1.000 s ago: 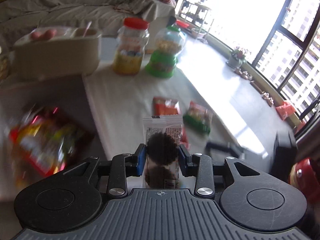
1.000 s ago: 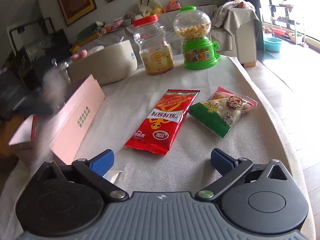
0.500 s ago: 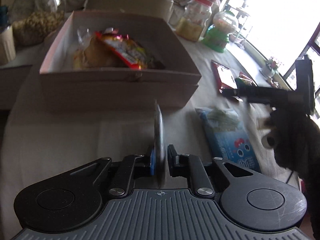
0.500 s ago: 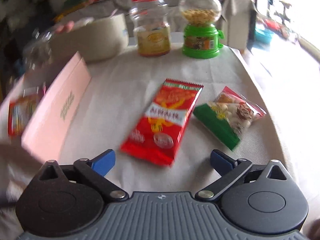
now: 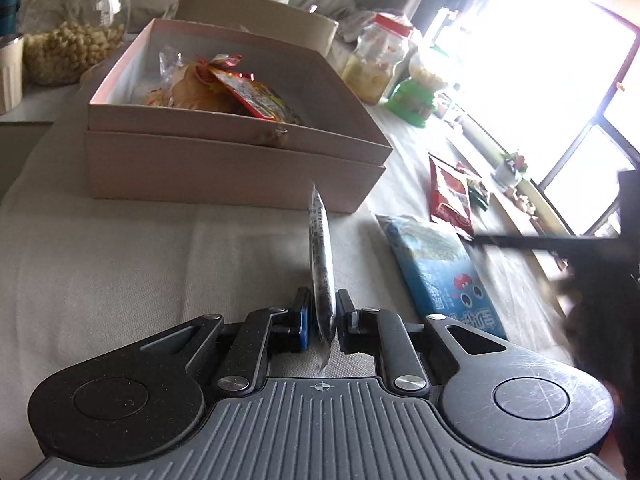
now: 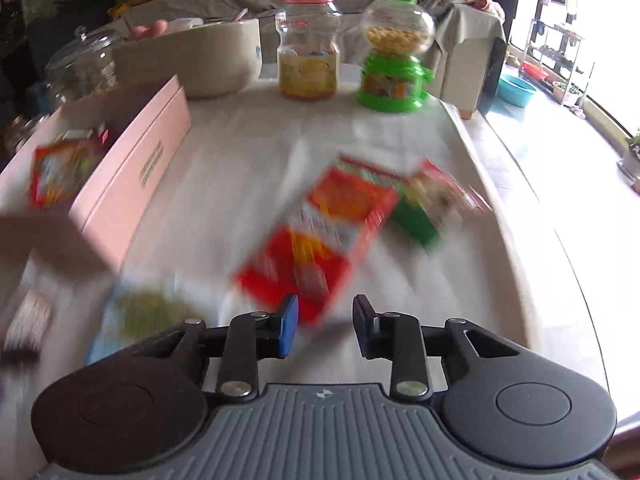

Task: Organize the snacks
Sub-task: 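Carry the clear packet with the left tool toward the pink box, then grasp the red stick-snack packet with the right tool while the left tool holds the clear packet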

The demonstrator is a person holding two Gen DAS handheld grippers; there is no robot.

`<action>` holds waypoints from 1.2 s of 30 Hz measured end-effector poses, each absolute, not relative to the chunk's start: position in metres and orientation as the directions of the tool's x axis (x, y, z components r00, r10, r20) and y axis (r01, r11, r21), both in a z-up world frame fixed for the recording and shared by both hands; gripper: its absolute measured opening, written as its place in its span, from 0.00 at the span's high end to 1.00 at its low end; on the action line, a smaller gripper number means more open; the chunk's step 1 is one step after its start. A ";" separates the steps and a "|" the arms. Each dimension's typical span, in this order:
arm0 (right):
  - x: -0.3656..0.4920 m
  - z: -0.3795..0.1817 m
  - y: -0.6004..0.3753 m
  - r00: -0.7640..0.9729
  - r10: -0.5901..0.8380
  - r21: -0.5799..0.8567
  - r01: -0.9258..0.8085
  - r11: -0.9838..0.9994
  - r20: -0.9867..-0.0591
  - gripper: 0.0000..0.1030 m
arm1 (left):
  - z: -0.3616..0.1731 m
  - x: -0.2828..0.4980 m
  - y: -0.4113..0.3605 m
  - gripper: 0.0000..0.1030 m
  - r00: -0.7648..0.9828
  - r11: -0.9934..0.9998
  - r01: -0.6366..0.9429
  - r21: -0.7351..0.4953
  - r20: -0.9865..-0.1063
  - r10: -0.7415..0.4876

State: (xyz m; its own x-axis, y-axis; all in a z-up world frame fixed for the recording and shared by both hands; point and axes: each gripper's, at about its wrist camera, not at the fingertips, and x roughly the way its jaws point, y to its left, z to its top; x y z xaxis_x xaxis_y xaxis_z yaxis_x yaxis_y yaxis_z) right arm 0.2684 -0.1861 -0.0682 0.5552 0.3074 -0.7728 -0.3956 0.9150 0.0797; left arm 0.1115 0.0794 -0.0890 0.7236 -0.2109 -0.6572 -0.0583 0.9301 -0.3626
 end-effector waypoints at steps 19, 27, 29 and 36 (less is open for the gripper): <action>0.252 -0.054 -0.194 0.621 0.394 0.218 -0.342 0.914 -0.677 0.21 | -0.075 0.109 0.047 0.78 0.743 0.965 -0.007 -0.261 -0.647 -0.169; 0.344 -0.082 -0.145 0.620 0.223 0.114 -0.210 0.971 -0.752 0.31 | -0.076 0.108 0.056 0.80 0.761 0.946 0.009 -0.324 -0.612 -0.216; 0.335 -0.079 -0.140 0.629 0.233 0.068 -0.275 0.959 -0.742 0.44 | -0.076 0.107 0.060 0.80 0.762 0.939 0.019 -0.344 -0.603 -0.237; 0.275 -0.051 -0.175 0.593 0.366 0.124 -0.408 0.905 -0.717 0.49 | -0.083 0.106 0.065 0.80 0.755 0.898 -0.001 -0.439 -0.589 -0.287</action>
